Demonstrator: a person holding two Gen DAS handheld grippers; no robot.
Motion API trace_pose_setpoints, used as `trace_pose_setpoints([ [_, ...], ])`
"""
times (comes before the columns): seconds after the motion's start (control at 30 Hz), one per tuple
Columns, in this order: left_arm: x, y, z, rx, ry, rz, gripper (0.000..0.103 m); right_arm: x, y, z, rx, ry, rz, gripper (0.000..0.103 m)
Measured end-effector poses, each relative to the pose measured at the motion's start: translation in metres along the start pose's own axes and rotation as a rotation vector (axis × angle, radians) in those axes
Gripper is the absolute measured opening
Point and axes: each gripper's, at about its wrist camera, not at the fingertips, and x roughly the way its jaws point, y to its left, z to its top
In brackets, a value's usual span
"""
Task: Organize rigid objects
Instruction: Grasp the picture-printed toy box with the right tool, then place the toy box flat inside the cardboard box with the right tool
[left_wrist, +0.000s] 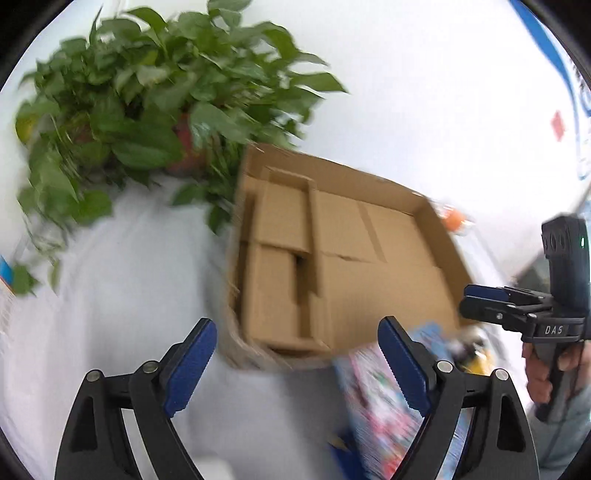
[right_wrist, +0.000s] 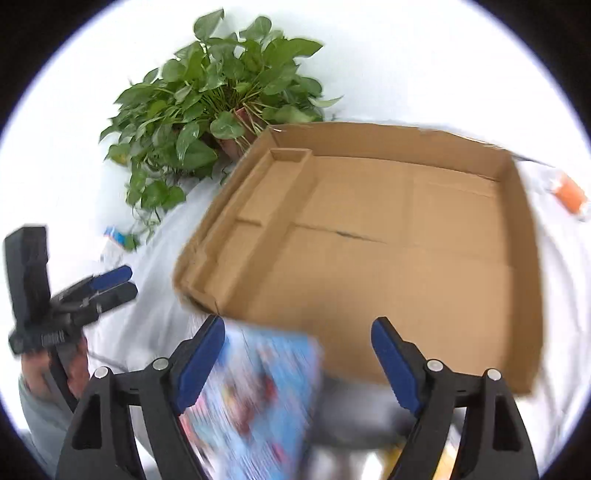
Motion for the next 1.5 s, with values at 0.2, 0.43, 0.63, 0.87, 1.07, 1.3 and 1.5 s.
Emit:
trace_pose_setpoints([
  [0.2, 0.007, -0.033, -0.043, -0.011, 0.125, -0.198, 0.089, 0.011, 0.014, -0.053, -0.043, 0.161, 0.146, 0.081],
  [0.43, 0.044, -0.061, -0.079, -0.063, 0.306, -0.294, 0.065, 0.064, 0.045, -0.055, -0.074, 0.217, 0.046, 0.083],
  [0.63, 0.029, -0.076, -0.076, -0.027, 0.224, -0.198, 0.063, 0.037, 0.045, -0.04, -0.01, 0.091, 0.009, 0.081],
  [0.87, -0.006, -0.128, 0.01, 0.17, 0.004, -0.189, 0.063, 0.004, 0.011, 0.042, 0.03, -0.106, -0.046, 0.081],
  [1.07, 0.077, -0.113, 0.078, 0.117, 0.148, -0.224, 0.062, 0.09, -0.039, 0.07, 0.146, 0.1, 0.032, 0.076],
  [1.3, 0.123, -0.08, 0.057, 0.096, 0.279, -0.134, 0.062, 0.163, -0.067, 0.052, 0.233, 0.285, 0.107, 0.061],
  [1.5, 0.076, -0.037, 0.061, 0.079, 0.122, 0.005, 0.062, 0.163, -0.051, 0.058, 0.088, 0.282, 0.056, 0.06],
])
